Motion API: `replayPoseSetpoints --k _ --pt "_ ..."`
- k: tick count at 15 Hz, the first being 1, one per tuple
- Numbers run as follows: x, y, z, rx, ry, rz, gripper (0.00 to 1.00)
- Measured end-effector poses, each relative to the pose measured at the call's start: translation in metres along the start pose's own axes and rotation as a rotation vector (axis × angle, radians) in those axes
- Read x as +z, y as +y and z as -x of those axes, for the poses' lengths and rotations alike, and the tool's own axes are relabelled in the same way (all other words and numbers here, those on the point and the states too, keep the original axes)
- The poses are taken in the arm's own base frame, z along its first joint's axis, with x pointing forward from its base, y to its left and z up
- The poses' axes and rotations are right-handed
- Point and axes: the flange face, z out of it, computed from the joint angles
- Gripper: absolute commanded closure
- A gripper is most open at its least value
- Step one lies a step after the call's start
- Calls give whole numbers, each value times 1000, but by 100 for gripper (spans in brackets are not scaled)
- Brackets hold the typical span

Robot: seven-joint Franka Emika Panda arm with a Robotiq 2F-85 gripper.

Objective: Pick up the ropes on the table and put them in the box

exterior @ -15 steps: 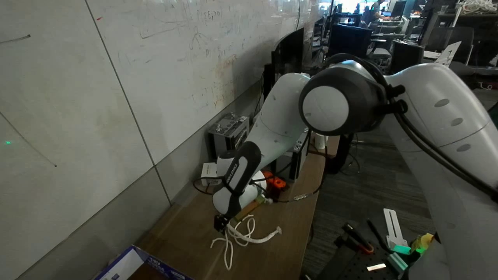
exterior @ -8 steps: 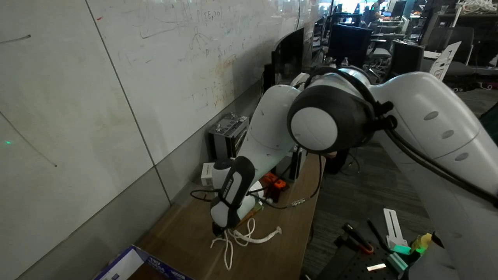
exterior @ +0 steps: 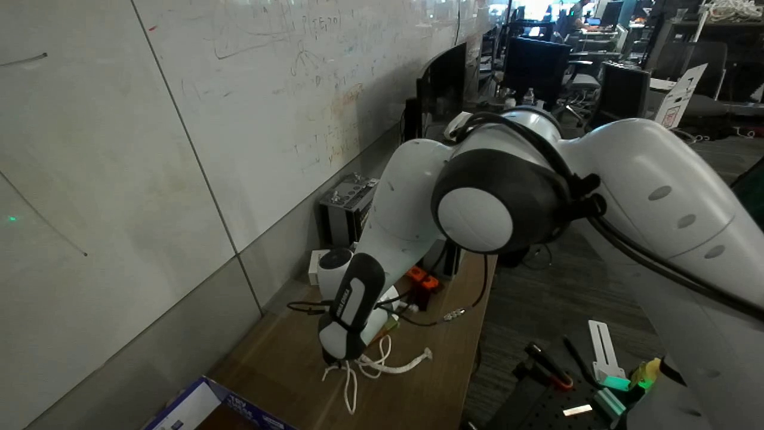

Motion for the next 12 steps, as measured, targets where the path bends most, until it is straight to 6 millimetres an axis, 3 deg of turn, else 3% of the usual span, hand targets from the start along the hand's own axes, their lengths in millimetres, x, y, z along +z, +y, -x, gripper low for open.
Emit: replayPoseSetpoints --k 12 --pt "-3 6 -6 -47 42 35 0"
